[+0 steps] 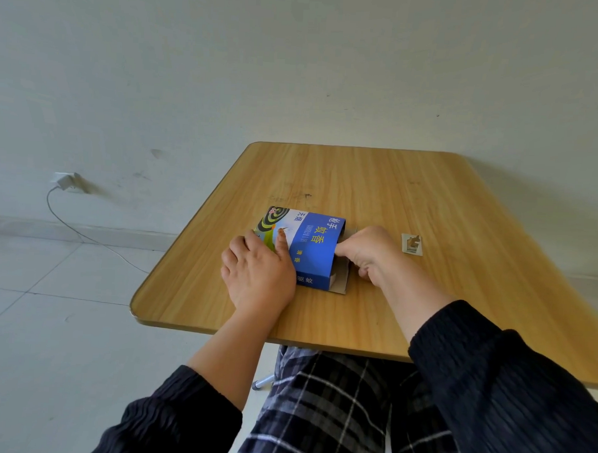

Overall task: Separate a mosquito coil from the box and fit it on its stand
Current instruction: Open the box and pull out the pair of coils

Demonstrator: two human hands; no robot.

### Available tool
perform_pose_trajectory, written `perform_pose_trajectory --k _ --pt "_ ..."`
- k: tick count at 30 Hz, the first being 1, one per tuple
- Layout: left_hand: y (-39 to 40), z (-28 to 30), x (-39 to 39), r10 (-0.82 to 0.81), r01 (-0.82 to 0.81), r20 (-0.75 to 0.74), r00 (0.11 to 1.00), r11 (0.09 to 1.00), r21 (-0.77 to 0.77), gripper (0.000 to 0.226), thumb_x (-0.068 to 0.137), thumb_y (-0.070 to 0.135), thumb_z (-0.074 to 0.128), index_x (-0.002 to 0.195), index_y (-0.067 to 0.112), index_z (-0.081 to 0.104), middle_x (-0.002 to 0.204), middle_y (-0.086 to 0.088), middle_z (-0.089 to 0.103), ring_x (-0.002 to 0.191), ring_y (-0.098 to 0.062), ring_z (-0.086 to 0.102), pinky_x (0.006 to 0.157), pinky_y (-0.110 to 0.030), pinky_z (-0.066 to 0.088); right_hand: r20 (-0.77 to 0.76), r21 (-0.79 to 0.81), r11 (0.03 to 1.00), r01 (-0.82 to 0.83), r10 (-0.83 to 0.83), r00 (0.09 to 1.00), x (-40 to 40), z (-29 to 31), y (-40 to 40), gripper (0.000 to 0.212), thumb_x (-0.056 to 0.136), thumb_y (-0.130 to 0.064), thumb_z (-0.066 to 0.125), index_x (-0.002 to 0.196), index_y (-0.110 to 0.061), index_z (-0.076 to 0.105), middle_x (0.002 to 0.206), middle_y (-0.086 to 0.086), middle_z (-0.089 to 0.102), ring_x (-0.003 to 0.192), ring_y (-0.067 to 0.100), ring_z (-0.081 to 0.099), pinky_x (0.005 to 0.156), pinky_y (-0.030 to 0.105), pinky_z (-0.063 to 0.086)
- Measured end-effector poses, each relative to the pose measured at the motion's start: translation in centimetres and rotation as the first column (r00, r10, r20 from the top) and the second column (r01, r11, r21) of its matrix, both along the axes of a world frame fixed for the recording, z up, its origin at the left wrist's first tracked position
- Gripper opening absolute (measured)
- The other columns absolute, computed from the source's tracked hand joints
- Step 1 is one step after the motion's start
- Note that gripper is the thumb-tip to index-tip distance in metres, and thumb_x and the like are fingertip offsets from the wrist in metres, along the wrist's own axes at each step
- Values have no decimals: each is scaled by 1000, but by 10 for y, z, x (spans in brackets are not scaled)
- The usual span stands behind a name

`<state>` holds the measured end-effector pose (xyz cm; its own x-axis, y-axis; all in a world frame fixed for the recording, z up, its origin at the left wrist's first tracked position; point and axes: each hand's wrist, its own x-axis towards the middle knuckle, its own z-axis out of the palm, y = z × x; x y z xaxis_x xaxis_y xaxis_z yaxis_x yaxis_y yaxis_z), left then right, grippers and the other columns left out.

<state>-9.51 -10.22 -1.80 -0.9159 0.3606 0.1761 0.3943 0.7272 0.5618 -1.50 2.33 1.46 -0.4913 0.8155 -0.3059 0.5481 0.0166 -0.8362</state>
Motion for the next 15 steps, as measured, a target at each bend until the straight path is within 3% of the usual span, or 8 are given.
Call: perform_pose_trajectory --k 6,9,12,15 --pt "1 2 1 -3 3 7 1000 1000 -4 64 95 55 22 138 9 34 142 -14 37 130 -34 31 106 -45 25 32 30 1000 -2 1 999 -3 -3 2 39 75 -8 65 60 -19 31 56 0 39 43 14 33 32 17 24" --pt "1 2 0 2 -2 5 1000 1000 -5 64 95 55 22 137 8 35 141 -14 38 129 -34 31 105 -45 26 25 -16 1000 -13 13 1000 -6 -2 2 30 76 -5 64 77 -19 38 60 0 40 46 14 35 27 11 24" --pt "0 2 1 5 -5 4 1000 1000 -5 65 95 55 21 138 8 34 141 -15 38 129 -34 31 106 -46 26 5 -45 999 -16 16 1000 -7 -1 0 23 76 -2 63 84 -14 46 62 0 42 49 13 36 34 19 29" --pt "0 2 1 8 -8 1 1000 1000 -4 66 95 55 20 140 8 31 143 -15 37 130 -34 30 106 -45 25 -18 -73 997 -27 26 1000 -7 0 1 37 76 -1 63 97 -19 38 65 -1 39 51 12 36 27 12 26"
